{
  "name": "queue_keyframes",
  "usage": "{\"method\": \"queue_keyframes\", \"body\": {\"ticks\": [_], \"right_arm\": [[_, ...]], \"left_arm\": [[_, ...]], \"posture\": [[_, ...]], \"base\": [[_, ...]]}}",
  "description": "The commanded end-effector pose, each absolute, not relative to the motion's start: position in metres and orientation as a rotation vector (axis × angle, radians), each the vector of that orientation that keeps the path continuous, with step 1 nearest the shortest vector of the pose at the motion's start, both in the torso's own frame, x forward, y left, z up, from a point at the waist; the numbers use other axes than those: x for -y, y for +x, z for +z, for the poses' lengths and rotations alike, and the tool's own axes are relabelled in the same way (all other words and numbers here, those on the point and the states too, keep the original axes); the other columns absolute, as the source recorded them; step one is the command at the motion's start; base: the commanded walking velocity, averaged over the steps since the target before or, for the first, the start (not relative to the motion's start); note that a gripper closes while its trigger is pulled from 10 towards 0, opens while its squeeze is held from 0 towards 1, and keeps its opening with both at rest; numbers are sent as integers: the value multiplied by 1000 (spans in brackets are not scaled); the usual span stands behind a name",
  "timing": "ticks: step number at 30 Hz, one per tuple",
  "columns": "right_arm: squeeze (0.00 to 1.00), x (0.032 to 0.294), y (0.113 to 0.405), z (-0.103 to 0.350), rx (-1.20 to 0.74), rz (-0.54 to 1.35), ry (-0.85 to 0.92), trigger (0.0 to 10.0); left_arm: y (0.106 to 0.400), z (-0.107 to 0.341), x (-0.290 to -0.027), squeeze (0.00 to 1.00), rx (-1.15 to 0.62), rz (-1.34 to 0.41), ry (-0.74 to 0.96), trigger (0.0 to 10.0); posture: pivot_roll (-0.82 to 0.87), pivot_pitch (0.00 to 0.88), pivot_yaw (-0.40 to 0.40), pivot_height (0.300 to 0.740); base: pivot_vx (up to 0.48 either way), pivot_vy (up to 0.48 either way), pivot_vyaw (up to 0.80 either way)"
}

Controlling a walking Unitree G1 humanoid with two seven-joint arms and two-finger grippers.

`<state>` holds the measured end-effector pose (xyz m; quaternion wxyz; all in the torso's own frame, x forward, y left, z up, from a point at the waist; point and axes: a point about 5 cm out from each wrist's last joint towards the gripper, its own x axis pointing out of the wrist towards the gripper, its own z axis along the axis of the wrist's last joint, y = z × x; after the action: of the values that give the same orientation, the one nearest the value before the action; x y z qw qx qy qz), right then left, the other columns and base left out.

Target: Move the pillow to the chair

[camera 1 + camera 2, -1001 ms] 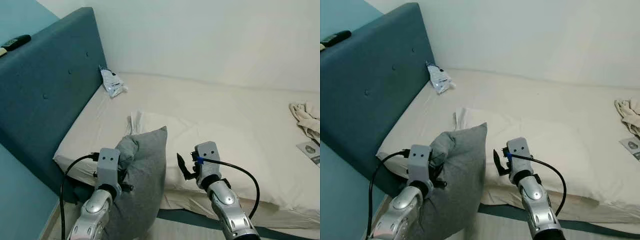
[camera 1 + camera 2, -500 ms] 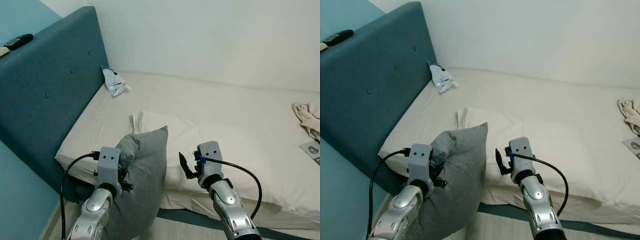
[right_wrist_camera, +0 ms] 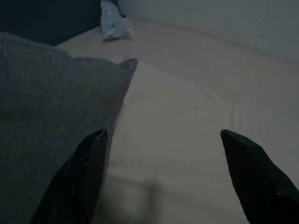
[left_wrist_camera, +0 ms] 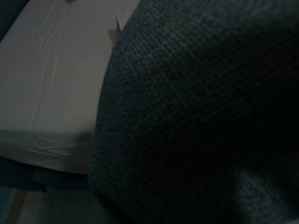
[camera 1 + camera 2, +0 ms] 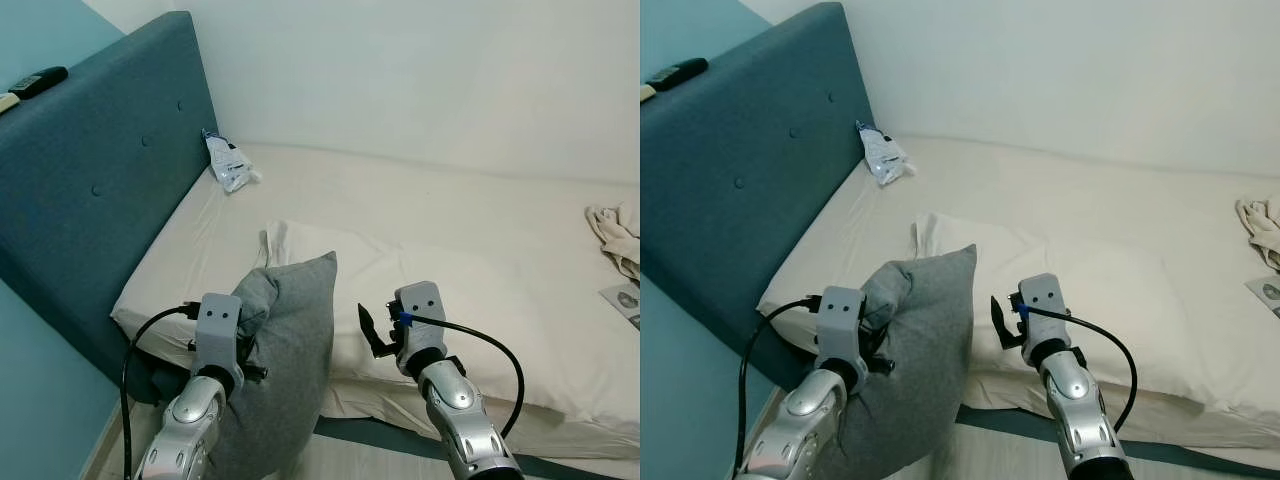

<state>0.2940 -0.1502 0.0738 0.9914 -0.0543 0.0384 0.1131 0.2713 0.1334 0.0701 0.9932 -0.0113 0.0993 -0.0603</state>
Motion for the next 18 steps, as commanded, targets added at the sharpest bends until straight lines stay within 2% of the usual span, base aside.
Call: {"method": "queue_keyframes", "body": {"ticks": [1,8,18], "right_arm": [[0,151,293,74,-68,209,-53,10000],[0,153,294,73,-76,202,-44,10000],[0,152,293,74,-67,210,-23,10000]], "left_arm": [[276,81,-141,0,-143,-89,-4,10000],[276,81,-141,0,-142,-88,-4,10000],[277,81,-141,0,-138,-88,-6,10000]], "posture": [[17,45,12,740],[17,40,12,740],[15,37,12,740]], "base": [[0,0,0],[0,0,0],[0,0,-800]]}}
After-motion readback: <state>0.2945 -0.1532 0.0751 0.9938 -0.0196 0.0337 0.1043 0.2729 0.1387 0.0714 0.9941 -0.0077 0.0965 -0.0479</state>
